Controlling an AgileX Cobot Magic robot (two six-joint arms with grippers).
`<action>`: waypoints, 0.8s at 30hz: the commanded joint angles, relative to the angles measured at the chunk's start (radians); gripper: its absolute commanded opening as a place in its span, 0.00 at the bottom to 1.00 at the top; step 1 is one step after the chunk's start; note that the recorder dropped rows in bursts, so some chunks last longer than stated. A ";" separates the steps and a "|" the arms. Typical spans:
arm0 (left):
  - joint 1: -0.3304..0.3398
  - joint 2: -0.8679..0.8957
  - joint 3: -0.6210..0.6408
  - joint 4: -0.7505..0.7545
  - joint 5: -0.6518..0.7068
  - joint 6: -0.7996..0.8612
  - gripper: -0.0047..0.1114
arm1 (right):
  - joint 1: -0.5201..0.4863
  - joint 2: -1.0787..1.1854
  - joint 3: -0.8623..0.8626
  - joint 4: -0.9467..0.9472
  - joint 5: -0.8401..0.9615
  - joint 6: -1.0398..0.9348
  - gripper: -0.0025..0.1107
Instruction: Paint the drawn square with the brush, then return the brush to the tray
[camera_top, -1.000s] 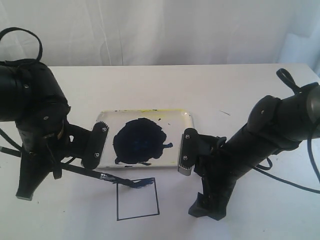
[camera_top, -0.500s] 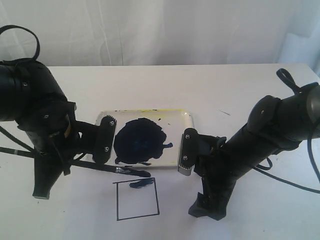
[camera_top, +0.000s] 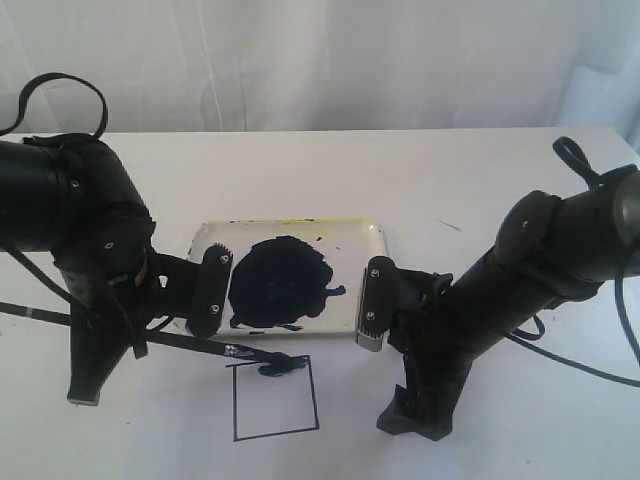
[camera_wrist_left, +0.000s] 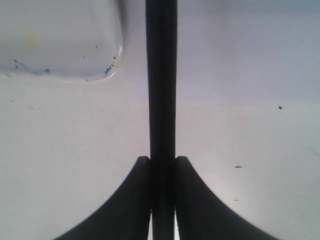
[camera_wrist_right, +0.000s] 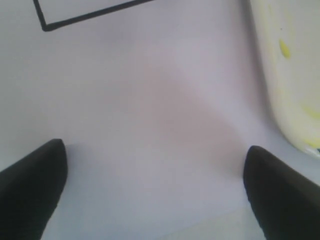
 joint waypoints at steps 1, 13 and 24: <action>-0.004 -0.006 0.002 0.005 0.046 -0.010 0.04 | 0.000 0.034 0.022 -0.040 0.054 0.021 0.81; -0.004 -0.008 0.002 0.048 0.128 -0.003 0.04 | 0.000 0.034 0.022 -0.040 0.054 0.022 0.81; -0.004 -0.008 0.002 0.099 0.176 -0.003 0.04 | 0.000 0.034 0.022 -0.040 0.054 0.024 0.81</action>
